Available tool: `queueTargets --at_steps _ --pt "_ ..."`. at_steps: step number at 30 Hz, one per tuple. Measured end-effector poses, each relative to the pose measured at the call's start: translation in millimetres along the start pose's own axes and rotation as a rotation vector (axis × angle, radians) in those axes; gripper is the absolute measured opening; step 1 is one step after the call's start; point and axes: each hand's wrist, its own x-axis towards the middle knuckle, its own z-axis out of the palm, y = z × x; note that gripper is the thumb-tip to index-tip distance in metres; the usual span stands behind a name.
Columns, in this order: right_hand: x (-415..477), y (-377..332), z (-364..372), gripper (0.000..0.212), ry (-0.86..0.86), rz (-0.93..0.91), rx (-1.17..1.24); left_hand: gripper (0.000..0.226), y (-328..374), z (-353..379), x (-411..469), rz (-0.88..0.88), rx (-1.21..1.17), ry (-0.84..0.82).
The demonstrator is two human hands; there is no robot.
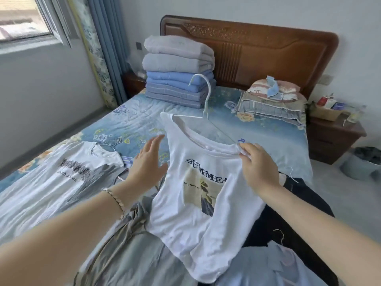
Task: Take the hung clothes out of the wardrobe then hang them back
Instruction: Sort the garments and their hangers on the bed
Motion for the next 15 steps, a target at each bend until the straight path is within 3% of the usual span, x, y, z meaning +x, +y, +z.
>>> queueTargets --at_steps 3,7,12,15 --pt "-21.4 -44.9 -20.7 0.020 0.002 -0.148 -0.048 0.081 -2.6 -44.9 -10.2 -0.024 0.020 0.138" --pt "-57.8 -120.0 -31.2 0.020 -0.002 -0.337 -0.077 0.076 -38.4 -105.1 -34.6 -0.065 -0.004 0.187" --pt "-107.7 -234.2 -23.3 0.025 -0.053 -0.482 -0.061 0.052 -112.2 -185.6 -87.5 -0.094 0.062 0.220" --pt "-135.4 -302.1 -11.3 0.028 -0.150 -0.539 0.009 0.030 -164.9 -239.6 -124.3 -0.122 0.037 0.357"
